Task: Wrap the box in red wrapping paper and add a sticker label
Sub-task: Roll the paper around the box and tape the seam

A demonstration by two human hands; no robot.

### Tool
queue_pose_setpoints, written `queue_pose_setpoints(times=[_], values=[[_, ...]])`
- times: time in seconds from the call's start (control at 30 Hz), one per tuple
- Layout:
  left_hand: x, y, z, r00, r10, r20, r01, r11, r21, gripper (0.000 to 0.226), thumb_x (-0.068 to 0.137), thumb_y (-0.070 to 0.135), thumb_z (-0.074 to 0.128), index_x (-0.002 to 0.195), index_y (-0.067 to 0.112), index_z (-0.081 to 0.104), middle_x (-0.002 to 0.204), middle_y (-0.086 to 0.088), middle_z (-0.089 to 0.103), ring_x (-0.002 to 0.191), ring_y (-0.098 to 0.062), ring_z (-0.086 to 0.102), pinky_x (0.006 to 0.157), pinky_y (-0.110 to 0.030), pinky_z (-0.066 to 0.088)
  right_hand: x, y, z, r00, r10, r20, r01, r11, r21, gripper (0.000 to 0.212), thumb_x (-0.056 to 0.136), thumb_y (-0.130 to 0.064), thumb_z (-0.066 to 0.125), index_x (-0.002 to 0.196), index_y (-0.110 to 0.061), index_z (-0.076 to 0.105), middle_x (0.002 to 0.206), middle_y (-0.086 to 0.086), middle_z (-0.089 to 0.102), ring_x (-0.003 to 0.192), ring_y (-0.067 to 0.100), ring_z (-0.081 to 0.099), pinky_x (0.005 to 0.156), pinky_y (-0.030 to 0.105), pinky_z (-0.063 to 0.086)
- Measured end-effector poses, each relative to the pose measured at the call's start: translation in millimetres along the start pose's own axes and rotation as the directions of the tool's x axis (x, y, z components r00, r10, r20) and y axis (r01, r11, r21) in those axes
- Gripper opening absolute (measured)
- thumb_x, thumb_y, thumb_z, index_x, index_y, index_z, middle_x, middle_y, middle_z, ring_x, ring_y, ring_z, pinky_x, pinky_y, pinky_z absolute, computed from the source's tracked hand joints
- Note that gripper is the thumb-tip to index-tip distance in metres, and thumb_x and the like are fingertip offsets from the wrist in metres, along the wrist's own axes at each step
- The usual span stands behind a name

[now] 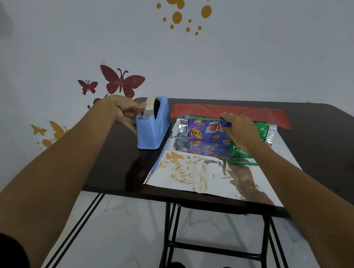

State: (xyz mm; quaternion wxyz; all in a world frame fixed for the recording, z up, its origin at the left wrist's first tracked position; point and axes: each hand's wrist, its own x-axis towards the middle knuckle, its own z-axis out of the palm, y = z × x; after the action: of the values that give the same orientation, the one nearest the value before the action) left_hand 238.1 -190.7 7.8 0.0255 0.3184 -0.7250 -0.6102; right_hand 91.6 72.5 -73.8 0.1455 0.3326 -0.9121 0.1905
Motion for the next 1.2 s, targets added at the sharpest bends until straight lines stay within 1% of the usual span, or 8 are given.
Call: queue_pose_setpoints(times=[0.2,0.4,0.47,0.6,0.7,0.9,1.0,1.2], values=[[1.5,-3.8,-0.4,1.000,0.015,0.007,-0.014,0.988,-0.154,0.028,0.088,0.021,0.064,0.109,0.006,0.055,0.059,0.001,0.066,0.087,-0.029,0.063,0.095,-0.067,0.038,1.2,0.7,1.2,1.000,-0.018,-0.006,0.017,1.000,-0.018,0.049,0.092,-0.023,0.057,0.138,-0.010,0.045,0.145,0.008,0.042,0.129,0.023,0.047,0.115,0.038,0.022],[0.7,-1.0,1.9,0.999,0.013,-0.043,-0.021,0.981,-0.191,0.021,0.091,0.018,0.061,0.108,0.009,0.056,0.051,0.006,0.064,0.087,-0.017,0.062,0.093,-0.070,0.036,2.4,1.2,2.4,1.000,0.001,-0.008,-0.001,1.000,-0.018,0.049,0.093,-0.025,0.056,0.139,-0.012,0.044,0.146,0.006,0.041,0.131,0.021,0.044,0.116,0.039,0.015],[-3.4,5.0,5.2,0.996,0.001,-0.087,-0.010,0.994,-0.107,0.013,0.092,0.015,0.059,0.103,0.009,0.058,0.053,0.004,0.064,0.082,-0.015,0.061,0.093,-0.065,0.041,2.8,2.0,2.3,1.000,-0.003,-0.006,0.003,0.999,-0.034,0.049,0.093,-0.025,0.056,0.139,-0.013,0.044,0.146,0.006,0.041,0.130,0.021,0.045,0.116,0.039,0.016],[-6.3,10.0,8.1,0.989,-0.001,-0.146,-0.011,0.997,-0.077,0.030,0.093,0.008,0.057,0.123,0.003,0.055,0.078,-0.003,0.060,0.083,-0.017,0.062,0.089,-0.051,0.051,4.0,2.2,3.6,1.000,0.000,-0.008,0.000,1.000,-0.030,0.048,0.093,-0.024,0.057,0.137,-0.012,0.046,0.145,0.006,0.043,0.127,0.024,0.048,0.114,0.040,0.021],[-5.5,6.5,11.9,0.990,-0.015,-0.142,-0.013,0.980,-0.199,0.012,0.095,0.006,0.053,0.103,-0.002,0.058,0.079,-0.005,0.055,0.098,-0.019,0.060,0.092,-0.047,0.050,5.7,3.8,5.0,1.000,-0.005,-0.016,0.005,0.999,-0.035,0.047,0.092,-0.026,0.058,0.136,-0.013,0.048,0.142,0.006,0.047,0.123,0.026,0.052,0.112,0.041,0.025],[-5.2,-7.9,24.4,0.986,0.046,-0.161,-0.089,0.959,-0.268,0.016,0.100,0.004,0.042,0.087,0.002,0.052,0.075,-0.004,0.045,0.075,-0.011,0.051,0.064,-0.051,0.054,6.5,4.3,4.6,1.000,0.004,-0.006,-0.004,0.999,-0.040,0.046,0.092,-0.027,0.058,0.136,-0.015,0.049,0.141,0.006,0.049,0.119,0.026,0.055,0.110,0.042,0.030],[-4.7,-15.0,26.5,0.980,0.118,-0.161,-0.159,0.950,-0.268,0.009,0.099,0.001,0.043,0.099,-0.002,0.051,0.075,-0.006,0.045,0.091,-0.017,0.054,0.065,-0.056,0.055,6.5,4.3,4.2,1.000,0.009,0.000,-0.009,0.999,-0.040,0.047,0.092,-0.026,0.058,0.136,-0.015,0.048,0.140,0.007,0.050,0.119,0.027,0.055,0.109,0.043,0.030],[-1.3,-26.3,29.9,0.956,0.263,-0.125,-0.292,0.874,-0.388,0.010,0.095,-0.003,0.046,0.086,-0.001,0.051,0.086,-0.011,0.048,0.106,-0.023,0.056,0.056,-0.052,0.057,5.7,2.6,2.6,1.000,0.022,0.021,-0.021,0.999,-0.046,0.047,0.093,-0.027,0.057,0.137,-0.015,0.047,0.140,0.007,0.050,0.119,0.028,0.054,0.108,0.046,0.033]])
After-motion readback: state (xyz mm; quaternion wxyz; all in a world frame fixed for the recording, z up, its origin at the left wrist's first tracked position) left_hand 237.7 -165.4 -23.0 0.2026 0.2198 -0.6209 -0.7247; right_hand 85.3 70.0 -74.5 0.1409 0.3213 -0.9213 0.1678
